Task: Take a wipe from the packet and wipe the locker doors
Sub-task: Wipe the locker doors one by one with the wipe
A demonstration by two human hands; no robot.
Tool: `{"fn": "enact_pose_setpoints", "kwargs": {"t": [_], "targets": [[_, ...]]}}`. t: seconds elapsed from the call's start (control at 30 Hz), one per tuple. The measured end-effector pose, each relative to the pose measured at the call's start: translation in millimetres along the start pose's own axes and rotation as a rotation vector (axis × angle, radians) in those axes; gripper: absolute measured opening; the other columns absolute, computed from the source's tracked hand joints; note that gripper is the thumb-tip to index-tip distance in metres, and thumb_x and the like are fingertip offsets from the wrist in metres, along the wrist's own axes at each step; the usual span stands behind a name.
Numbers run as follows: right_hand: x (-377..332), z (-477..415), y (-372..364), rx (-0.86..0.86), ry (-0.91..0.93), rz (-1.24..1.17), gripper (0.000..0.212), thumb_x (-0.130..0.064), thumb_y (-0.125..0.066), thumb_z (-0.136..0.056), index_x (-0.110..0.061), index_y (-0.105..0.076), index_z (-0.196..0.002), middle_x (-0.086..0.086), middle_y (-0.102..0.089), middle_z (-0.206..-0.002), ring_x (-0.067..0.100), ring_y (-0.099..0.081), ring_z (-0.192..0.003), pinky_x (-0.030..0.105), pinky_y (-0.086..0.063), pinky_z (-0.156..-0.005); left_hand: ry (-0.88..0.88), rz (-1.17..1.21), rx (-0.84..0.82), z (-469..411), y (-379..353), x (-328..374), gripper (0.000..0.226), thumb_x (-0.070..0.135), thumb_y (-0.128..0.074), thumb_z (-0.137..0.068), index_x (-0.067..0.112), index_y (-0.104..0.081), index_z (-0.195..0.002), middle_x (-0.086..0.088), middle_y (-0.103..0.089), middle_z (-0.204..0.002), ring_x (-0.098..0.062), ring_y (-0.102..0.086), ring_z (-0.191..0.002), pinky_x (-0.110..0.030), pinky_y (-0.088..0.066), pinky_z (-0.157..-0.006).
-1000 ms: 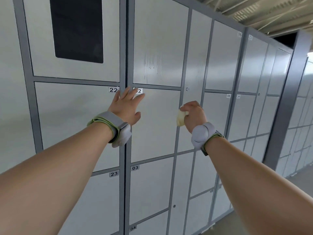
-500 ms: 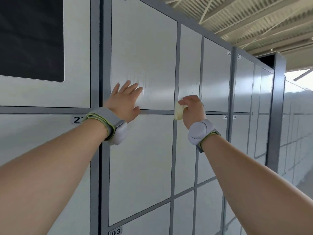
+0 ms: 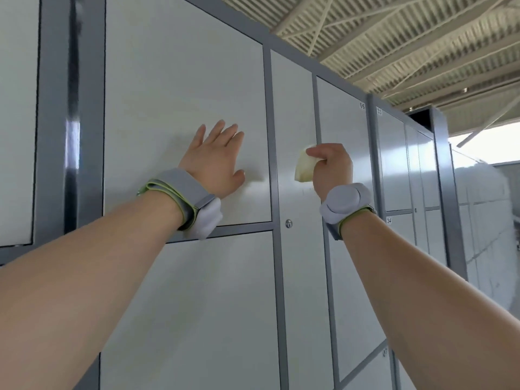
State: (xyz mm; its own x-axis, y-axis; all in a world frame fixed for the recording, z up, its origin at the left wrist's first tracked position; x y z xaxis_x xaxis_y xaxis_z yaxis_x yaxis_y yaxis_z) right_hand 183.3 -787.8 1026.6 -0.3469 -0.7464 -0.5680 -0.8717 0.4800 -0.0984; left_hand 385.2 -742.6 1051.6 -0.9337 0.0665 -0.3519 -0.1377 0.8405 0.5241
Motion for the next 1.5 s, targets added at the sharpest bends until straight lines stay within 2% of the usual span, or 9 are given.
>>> {"fn": "enact_pose_setpoints", "kwargs": {"t": [0.2,0.33,0.7,0.9,1.03,1.2,1.33,1.43,1.5], "targets": [[36,-74,-9,-0.043,0.070,-0.117,0.042,0.014,-0.031,-0.087,0.002,-0.063,-0.111,0.006,-0.057,-0.118,0.015,-0.054,-0.100,0.011,-0.039,-0.073,0.062,-0.092,0.097,-70,-19,17,0.069,0.034,-0.042,-0.096,0.009,-0.008,-0.150,-0.005,-0.001,-0.159,-0.021,0.006,-0.146,-0.039,0.006,-0.117],[43,-119,-12,-0.088,0.171,-0.186,0.040,0.016,-0.030,-0.085,0.007,-0.065,-0.103,0.006,-0.062,-0.102,-0.004,-0.055,-0.079,-0.001,-0.036,-0.064,0.138,-0.150,0.152,-111,-23,20,0.068,0.032,-0.044,-0.095,0.009,-0.011,-0.150,-0.005,-0.003,-0.159,-0.021,0.005,-0.146,-0.038,0.006,-0.116],[49,-202,-67,-0.194,0.332,-0.237,0.051,0.015,-0.029,-0.084,-0.006,-0.064,-0.114,0.005,-0.050,-0.130,0.018,-0.052,-0.114,0.008,-0.033,-0.075,0.292,-0.348,0.199,-151,-23,8,0.066,0.032,-0.043,-0.095,0.016,-0.011,-0.151,-0.004,-0.003,-0.159,-0.022,0.004,-0.146,-0.039,0.004,-0.116],[53,-218,-83,-0.146,0.402,-0.095,0.046,0.008,-0.032,-0.086,-0.012,-0.065,-0.110,0.002,-0.045,-0.131,0.019,-0.051,-0.109,0.009,-0.031,-0.070,0.290,-0.404,0.211,-161,-18,8,0.066,0.032,-0.043,-0.094,0.019,-0.013,-0.151,-0.004,-0.003,-0.159,-0.022,0.004,-0.146,-0.040,0.004,-0.116],[50,-213,-83,0.039,0.568,0.225,0.030,-0.008,-0.048,-0.089,-0.020,-0.071,-0.103,0.001,-0.038,-0.137,0.024,-0.035,-0.124,0.025,-0.016,-0.093,0.304,-0.433,0.213,-165,-12,4,0.065,0.033,-0.042,-0.095,0.020,-0.013,-0.151,-0.003,-0.002,-0.159,-0.022,0.005,-0.146,-0.040,0.004,-0.116],[43,-208,-94,-0.056,0.711,0.306,0.025,-0.001,-0.045,-0.088,-0.007,-0.063,-0.105,0.005,-0.049,-0.122,0.028,-0.042,-0.109,0.027,-0.032,-0.087,0.305,-0.458,0.216,-174,-7,-1,0.063,0.034,-0.041,-0.096,0.019,-0.014,-0.151,-0.003,-0.003,-0.159,-0.022,0.004,-0.146,-0.040,0.003,-0.116],[33,-200,-89,-0.142,0.732,0.445,0.029,0.003,-0.038,-0.084,-0.011,-0.054,-0.105,0.007,-0.048,-0.094,0.027,-0.042,-0.085,0.029,-0.028,-0.069,0.314,-0.452,0.243,-179,-1,-6,0.061,0.035,-0.040,-0.096,0.019,-0.017,-0.150,-0.004,-0.004,-0.159,-0.022,0.003,-0.146,-0.040,0.003,-0.116],[33,-187,-94,-0.173,0.779,0.455,0.037,-0.001,-0.036,-0.091,-0.008,-0.049,-0.125,0.009,-0.051,-0.122,0.030,-0.049,-0.103,0.031,-0.032,-0.074,0.338,-0.455,0.248,-181,1,-10,0.061,0.038,-0.038,-0.097,0.020,-0.016,-0.150,-0.004,-0.001,-0.159,-0.023,0.005,-0.146,-0.041,0.004,-0.116],[33,-185,-103,-0.214,0.793,0.429,0.037,-0.014,-0.031,-0.099,-0.006,-0.042,-0.133,0.008,-0.038,-0.141,0.027,-0.038,-0.127,0.030,-0.029,-0.093,0.361,-0.459,0.248,-181,2,-13,0.061,0.040,-0.037,-0.097,0.021,-0.015,-0.151,-0.003,0.000,-0.159,-0.023,0.005,-0.146,-0.042,0.003,-0.116]]}}
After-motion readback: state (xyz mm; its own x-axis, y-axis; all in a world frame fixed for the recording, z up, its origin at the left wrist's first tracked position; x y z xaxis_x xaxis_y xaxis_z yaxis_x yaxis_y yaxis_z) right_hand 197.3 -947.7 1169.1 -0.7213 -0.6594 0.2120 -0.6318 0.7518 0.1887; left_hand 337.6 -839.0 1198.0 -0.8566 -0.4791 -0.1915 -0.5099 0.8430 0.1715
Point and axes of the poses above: each hand's wrist, its own z-axis away from the middle knuckle, its own y-axis out of the back of the hand, x = y × z, the point moved 8 cm from there along -z, towards the middle knuckle
